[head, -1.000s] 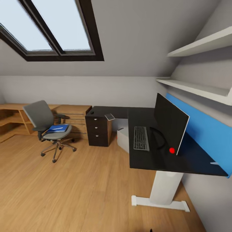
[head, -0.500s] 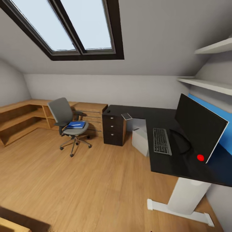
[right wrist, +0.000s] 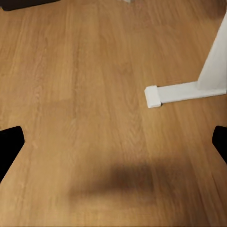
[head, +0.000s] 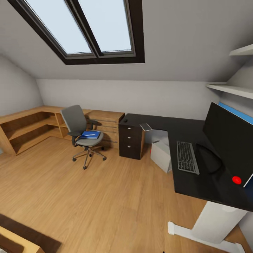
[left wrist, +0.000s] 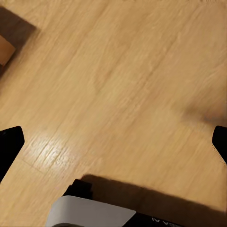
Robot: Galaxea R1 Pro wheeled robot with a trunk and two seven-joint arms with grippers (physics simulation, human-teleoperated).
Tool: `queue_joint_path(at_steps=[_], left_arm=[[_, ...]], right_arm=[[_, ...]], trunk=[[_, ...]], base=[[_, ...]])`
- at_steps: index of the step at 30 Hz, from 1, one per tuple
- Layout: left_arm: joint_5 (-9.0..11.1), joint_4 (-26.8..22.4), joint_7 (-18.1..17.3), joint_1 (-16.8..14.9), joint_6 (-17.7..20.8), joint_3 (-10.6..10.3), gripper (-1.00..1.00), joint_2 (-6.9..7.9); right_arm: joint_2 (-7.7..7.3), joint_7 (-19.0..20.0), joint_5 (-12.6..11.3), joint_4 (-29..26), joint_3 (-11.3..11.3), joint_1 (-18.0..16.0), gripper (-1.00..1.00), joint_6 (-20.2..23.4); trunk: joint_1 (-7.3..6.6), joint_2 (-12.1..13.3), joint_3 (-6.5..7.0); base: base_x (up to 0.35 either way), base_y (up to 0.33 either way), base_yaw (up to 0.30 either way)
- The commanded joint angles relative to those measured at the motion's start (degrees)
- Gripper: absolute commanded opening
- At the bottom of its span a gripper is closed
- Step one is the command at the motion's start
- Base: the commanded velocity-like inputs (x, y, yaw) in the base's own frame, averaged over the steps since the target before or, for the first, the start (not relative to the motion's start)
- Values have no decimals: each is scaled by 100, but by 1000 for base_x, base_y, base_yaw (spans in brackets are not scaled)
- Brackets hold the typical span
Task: In the bedroom, organize the workspace by keeping the computer under the desk, ensuring the monitor is on the desk, placing the keyboard on the desk next to the monitor, placing the mouse on the desk next to the keyboard, moving the folder from the swivel chair onto the desk next to the mouse, stacking the notebook on top of the folder with the pen on top of the notebook, and positioning the swivel chair next to the desk.
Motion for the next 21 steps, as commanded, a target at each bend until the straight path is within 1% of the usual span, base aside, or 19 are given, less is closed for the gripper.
queue_joint_path(at_steps=[1,3,6,11,21], left_arm=[[60,-8,35,-6,-32,-48,100,7],[60,-8,35,-6,-32,-48,100,7],[60,-6,35,-6,-32,-49,100,7],[60,-7,35,-6,-32,-48,100,7],[60,-8,35,-6,-32,-48,100,7]], right_arm=[[-3,-57,211,0,44,-4,100,-20],[-7,-59,359,0,40,-4,100,-21],[-10,-60,475,0,34,-4,100,-25],[4,-59,526,0,38,-4,100,-31],[6,-57,545,0,39,-4,100,-32]], trunk=[[3,-4,-7],[3,-4,-7],[3,-4,-8],[3,-4,-8],[3,-4,-8]], base=[[307,0,6],[315,0,4],[324,0,2],[330,0,1],[333,2,0]])
